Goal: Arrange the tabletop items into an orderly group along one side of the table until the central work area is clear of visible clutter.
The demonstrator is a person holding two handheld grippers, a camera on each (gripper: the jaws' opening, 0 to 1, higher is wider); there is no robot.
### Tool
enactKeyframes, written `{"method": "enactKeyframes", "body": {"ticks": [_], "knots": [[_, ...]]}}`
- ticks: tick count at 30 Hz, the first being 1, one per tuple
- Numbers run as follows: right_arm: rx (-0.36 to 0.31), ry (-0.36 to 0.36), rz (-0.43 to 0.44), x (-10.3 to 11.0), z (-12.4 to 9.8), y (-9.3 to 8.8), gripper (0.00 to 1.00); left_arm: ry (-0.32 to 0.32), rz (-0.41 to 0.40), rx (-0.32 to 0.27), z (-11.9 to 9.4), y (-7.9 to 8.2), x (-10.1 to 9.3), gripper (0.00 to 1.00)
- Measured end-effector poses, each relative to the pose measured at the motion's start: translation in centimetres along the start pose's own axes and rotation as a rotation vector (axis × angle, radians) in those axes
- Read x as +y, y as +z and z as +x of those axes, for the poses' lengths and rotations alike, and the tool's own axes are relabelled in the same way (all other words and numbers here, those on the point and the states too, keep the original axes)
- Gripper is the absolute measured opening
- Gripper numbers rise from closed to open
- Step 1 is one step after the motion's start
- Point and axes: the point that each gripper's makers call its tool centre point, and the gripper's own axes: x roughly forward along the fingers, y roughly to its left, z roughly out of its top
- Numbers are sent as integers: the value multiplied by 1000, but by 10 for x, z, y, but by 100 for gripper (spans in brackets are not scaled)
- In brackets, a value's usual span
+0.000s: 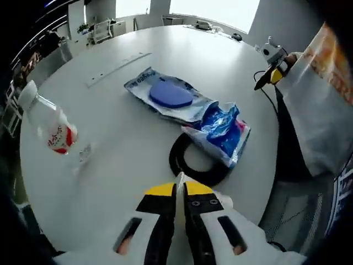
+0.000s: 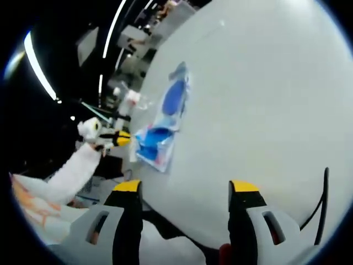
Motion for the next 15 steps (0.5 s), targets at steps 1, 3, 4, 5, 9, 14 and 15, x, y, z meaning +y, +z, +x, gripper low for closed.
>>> {"method": "enactKeyframes", "body": {"ticks": [1,3,4,5,9,14,15], "knots": [[-1,0,1,0,0,0,62,-3,-1,4,0,0,0,0],[-5,-2,6,-1,-1,1,62,-37,-17,16,2,-2,-7,0],[-6,-2,8,-1,-1,1,62,-47,-20,18,2,-2,-9,0],[-7,-2,9,-2,-2,1,61,-48,-22,20,2,-2,-9,0],[-7,-2,11,-2,-2,1,61,-36,-78,37,-2,-7,-11,0],[-3,2,12,-2,-1,0,61,10,-295,-57,-21,-10,-5,24],[-2,3,12,-2,-1,0,61,-10,-326,-55,-22,-12,-8,31]]}}
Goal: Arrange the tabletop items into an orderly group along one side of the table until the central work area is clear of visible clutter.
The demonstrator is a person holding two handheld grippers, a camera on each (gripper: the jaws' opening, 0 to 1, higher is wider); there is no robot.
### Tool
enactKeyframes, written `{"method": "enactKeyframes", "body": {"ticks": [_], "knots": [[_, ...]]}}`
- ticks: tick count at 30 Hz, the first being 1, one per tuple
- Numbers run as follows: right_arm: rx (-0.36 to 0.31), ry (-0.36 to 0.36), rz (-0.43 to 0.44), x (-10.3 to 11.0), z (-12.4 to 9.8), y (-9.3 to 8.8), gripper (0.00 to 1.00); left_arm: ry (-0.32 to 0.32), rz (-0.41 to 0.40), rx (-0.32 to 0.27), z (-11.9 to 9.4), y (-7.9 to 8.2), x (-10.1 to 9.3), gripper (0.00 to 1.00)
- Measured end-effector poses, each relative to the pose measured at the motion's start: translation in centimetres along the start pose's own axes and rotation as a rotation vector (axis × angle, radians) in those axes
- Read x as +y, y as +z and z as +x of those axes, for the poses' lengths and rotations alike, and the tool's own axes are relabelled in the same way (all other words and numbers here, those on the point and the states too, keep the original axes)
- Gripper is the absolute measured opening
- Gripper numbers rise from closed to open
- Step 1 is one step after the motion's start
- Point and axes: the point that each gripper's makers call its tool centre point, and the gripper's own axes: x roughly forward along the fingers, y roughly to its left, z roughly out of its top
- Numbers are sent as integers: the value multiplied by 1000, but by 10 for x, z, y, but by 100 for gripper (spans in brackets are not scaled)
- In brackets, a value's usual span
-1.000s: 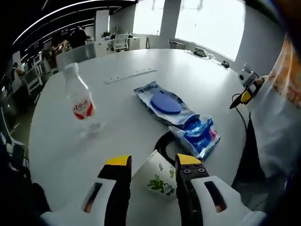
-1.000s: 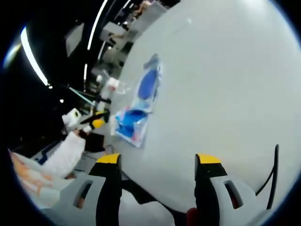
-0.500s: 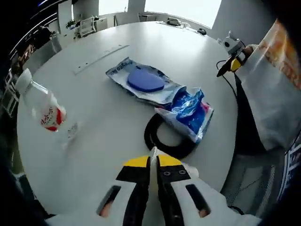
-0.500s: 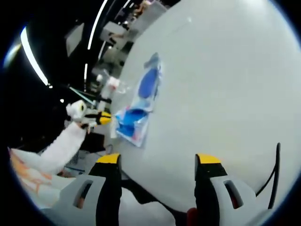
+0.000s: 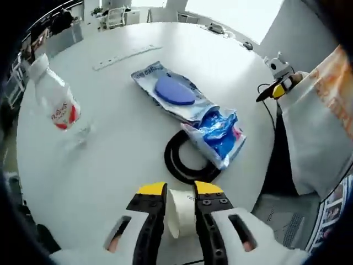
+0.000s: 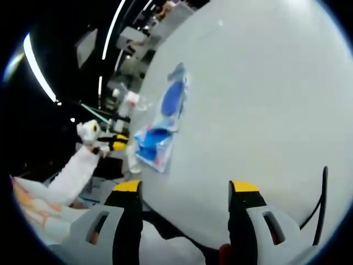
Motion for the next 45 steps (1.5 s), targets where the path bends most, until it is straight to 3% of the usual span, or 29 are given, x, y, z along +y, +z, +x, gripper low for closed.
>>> {"method": "enactKeyframes", "body": {"ticks": [1,5,8,9,12,14,18,31,39,42,45], "knots": [[1,0,0,0,0,0,61,-48,-75,3,-4,-8,-6,36],[-1,-1,5,-2,0,-1,61,-96,-158,35,-8,-40,-9,32],[0,-1,7,-2,0,-1,61,-120,-269,21,-3,-58,-9,19],[2,-1,6,-2,1,-2,61,-113,-269,28,-2,-61,-9,13],[12,-2,-1,-1,1,-4,61,-140,-305,-68,1,-50,-17,7],[14,-3,-4,-1,1,-4,61,-170,-309,-102,1,-43,-23,2],[5,-9,3,-2,0,-3,61,-199,-312,-103,-3,-35,-36,0],[-2,-8,7,-2,0,-4,61,-64,-94,-187,-29,19,-39,0],[-10,-10,9,-3,-2,-2,61,32,53,-236,-29,48,-29,0],[-12,-9,9,-3,-3,-2,61,100,175,-239,-27,58,-21,0],[-17,-11,14,-4,-4,-2,61,146,228,-271,-26,70,-15,0]]}}
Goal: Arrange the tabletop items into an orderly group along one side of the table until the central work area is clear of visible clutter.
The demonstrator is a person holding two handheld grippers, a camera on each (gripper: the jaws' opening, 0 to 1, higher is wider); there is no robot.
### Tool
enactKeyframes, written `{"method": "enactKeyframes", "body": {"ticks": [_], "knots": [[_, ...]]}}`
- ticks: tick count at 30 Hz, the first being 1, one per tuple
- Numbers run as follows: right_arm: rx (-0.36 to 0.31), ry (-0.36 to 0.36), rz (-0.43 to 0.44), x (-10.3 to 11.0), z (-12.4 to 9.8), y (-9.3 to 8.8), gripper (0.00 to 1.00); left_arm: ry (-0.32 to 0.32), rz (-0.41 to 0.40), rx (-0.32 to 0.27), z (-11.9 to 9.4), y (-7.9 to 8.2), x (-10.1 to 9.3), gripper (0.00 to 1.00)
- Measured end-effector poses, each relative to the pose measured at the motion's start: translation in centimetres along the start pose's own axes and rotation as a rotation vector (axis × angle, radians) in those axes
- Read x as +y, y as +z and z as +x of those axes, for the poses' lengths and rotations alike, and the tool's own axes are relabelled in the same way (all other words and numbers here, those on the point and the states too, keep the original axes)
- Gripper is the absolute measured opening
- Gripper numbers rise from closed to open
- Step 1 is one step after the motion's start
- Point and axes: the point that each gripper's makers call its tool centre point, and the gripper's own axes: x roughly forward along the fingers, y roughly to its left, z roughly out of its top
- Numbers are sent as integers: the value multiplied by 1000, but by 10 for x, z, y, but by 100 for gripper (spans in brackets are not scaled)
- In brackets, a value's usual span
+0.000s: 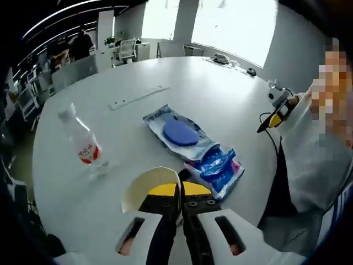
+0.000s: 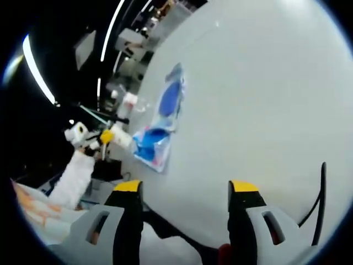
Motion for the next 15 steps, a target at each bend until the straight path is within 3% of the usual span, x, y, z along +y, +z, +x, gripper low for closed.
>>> {"method": "enactKeyframes", "body": {"ticks": [9,15], "knots": [[10,-3,0,-1,2,-3,61,65,168,-33,15,21,15,0],[21,-5,0,-1,3,-4,61,94,211,-45,25,29,30,0]]}}
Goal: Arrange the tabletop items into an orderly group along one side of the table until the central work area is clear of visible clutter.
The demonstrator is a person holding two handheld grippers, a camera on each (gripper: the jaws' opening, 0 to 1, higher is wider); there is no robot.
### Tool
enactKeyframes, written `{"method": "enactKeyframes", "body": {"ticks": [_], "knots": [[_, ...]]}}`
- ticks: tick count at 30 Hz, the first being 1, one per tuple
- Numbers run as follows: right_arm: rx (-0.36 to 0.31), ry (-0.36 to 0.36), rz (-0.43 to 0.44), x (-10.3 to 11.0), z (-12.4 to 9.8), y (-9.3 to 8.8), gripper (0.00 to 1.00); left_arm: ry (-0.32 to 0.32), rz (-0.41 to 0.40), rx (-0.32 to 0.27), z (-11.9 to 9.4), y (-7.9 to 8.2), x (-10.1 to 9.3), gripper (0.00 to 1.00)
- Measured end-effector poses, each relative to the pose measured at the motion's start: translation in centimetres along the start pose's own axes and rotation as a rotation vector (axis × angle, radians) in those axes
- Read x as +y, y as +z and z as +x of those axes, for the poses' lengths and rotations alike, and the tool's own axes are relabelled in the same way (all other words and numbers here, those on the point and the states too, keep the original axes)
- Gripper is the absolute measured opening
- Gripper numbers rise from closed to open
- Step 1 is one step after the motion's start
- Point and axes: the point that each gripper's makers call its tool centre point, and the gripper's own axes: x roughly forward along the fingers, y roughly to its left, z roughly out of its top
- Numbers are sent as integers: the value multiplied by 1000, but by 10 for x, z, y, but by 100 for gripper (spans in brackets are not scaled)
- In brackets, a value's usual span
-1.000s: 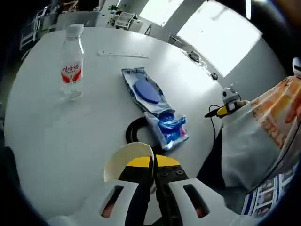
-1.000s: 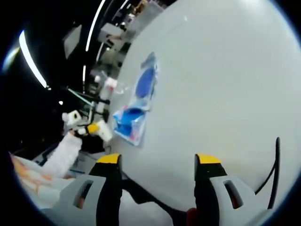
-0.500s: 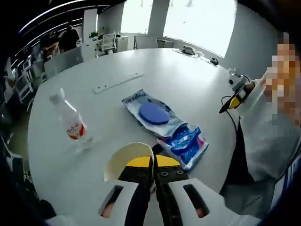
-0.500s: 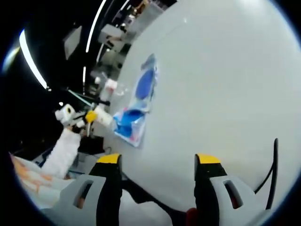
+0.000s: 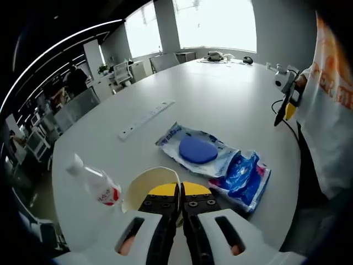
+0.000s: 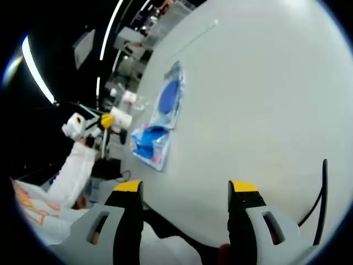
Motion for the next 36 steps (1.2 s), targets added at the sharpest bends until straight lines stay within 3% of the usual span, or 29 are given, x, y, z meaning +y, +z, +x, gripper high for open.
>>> {"method": "enactKeyframes", "body": {"ticks": [6,11,23,36], "knots": [[2,-2,12,0,1,1,61,28,30,-53,17,12,8,0],[4,-9,21,-2,1,3,61,35,99,-41,33,12,11,0],[-3,-38,70,-12,1,2,61,9,86,-88,57,18,36,0],[-11,-75,99,-17,2,10,61,-33,108,-80,81,14,54,0]]}}
